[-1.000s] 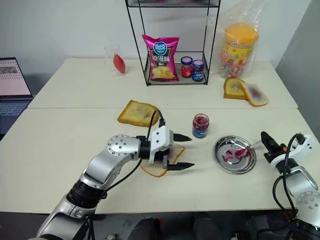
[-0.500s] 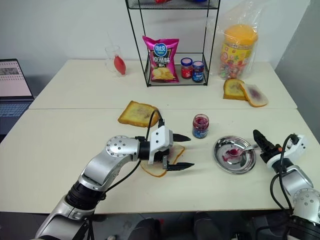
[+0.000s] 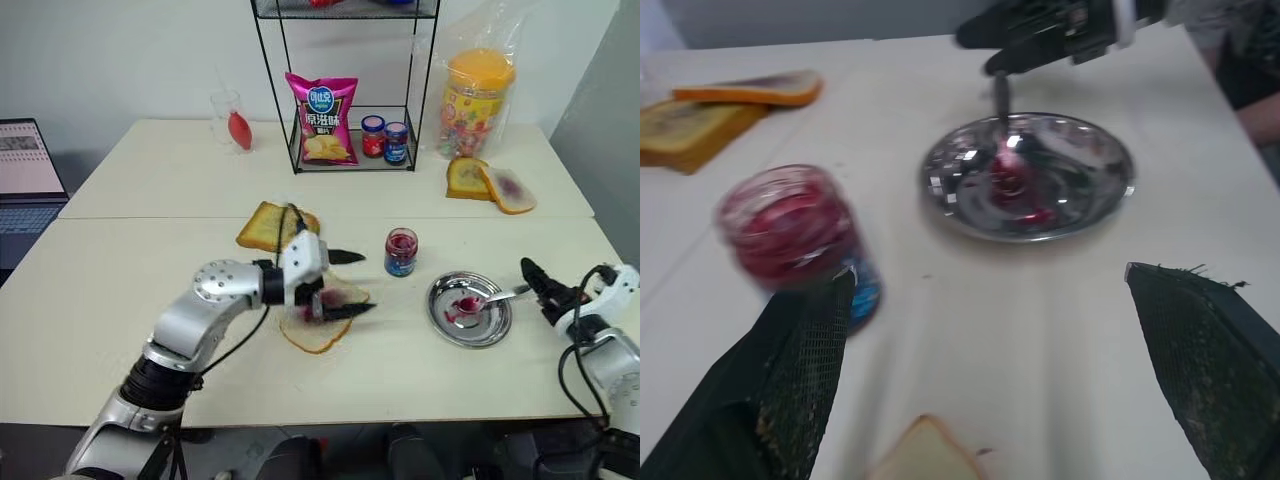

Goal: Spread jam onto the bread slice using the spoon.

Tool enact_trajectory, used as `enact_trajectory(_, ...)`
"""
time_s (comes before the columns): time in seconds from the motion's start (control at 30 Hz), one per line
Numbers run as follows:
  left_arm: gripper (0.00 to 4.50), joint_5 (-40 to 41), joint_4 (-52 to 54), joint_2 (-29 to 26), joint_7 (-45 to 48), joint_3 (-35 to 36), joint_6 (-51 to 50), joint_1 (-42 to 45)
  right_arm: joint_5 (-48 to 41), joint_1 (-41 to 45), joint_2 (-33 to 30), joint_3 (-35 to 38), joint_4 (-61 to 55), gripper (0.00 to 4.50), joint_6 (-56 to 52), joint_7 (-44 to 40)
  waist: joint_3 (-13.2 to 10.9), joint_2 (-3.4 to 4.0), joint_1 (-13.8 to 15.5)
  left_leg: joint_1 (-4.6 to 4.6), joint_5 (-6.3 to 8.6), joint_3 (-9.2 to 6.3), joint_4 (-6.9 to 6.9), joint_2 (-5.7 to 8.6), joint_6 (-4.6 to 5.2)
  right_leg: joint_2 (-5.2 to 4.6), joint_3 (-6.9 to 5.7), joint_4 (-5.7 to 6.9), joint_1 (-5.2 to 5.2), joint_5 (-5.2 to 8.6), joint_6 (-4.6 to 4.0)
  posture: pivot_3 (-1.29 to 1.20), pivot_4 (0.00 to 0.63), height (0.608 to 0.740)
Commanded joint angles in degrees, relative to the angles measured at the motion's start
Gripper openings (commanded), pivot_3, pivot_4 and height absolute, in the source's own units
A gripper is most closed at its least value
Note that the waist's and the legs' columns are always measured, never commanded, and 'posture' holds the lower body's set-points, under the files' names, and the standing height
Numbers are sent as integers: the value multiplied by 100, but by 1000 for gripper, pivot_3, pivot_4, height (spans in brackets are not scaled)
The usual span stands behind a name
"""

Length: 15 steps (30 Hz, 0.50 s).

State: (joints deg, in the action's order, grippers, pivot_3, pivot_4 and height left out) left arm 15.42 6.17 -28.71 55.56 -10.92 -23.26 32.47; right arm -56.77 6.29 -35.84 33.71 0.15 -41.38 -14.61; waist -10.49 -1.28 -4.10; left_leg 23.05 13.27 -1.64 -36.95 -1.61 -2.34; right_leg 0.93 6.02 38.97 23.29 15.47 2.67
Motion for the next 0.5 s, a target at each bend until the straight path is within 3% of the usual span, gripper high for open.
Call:
enact_trajectory(0.03,4500,322,-350,-499,308,765,107,308,113,239,-822,92,-358,4481,-144,-639,0,0,-28,-2,0,0,1,-2,0,1,0,0,-1,0,0,0,150,740)
enact_trajectory(0.13,4500,557,-913,-1584,1159,1251,-238,405,55,246,-2107,-464,-1001,4481,-667,-2104,-3,-3,-66,-6,0,6,14,-3,0,1,4,-6,-1,4,-1,0,150,740)
enact_trajectory(0.23,4500,616,-1073,-2239,1649,1301,-433,272,216,-357,-2969,-774,-1725,4481,-777,-3422,-23,8,-71,-1,1,4,20,-5,0,1,1,-4,6,11,0,0,150,740)
enact_trajectory(0.37,4500,630,-1133,-2691,1927,1367,-560,18,284,-1036,-3498,-642,-2259,4481,-841,-4446,-22,-8,-10,0,3,-18,25,-8,0,-2,-27,-16,-5,24,-1,0,150,740)
enact_trajectory(0.5,4500,730,-1013,-2658,1881,1417,-630,-93,572,-978,-3344,-700,-2150,4481,-682,-4346,-30,-21,51,11,4,-14,7,0,-2,-16,-26,-20,-3,23,8,0,150,740)
